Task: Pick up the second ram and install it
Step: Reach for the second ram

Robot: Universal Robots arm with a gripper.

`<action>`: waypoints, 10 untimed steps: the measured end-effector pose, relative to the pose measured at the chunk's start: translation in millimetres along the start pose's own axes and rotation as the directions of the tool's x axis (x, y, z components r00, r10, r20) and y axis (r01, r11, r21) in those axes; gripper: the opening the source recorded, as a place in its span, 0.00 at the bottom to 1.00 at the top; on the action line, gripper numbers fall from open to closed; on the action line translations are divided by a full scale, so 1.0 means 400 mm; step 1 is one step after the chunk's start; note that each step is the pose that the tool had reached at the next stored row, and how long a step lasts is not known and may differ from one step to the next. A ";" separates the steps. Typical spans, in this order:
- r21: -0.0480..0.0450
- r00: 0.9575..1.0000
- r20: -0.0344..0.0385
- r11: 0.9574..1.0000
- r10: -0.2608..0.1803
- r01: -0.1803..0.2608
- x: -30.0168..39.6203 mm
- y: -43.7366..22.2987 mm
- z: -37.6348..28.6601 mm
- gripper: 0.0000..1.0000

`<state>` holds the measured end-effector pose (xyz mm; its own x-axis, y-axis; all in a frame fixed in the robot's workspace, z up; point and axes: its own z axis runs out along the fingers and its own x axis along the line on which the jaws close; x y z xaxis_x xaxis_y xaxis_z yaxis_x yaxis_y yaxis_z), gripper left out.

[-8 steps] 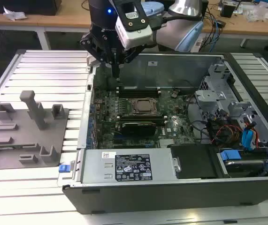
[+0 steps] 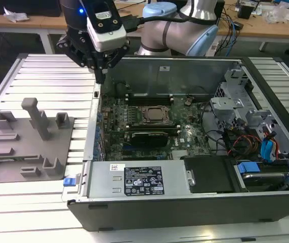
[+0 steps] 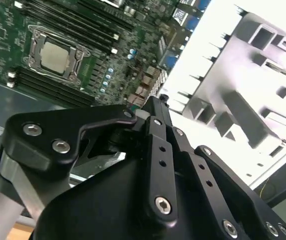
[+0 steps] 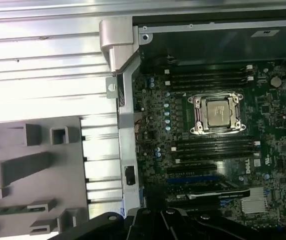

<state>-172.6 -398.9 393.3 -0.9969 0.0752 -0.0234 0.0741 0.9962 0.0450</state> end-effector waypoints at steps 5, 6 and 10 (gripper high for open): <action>0.000 1.000 0.000 1.000 0.000 0.000 0.078 -0.006 -0.002 0.11; 0.000 1.000 0.000 1.000 0.000 0.000 0.083 -0.006 -0.002 0.11; 0.000 1.000 0.000 1.000 0.000 0.000 0.123 -0.009 -0.003 0.11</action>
<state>-221.9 -398.9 393.0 -0.9969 0.0753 -0.0233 0.0742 0.9962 0.0451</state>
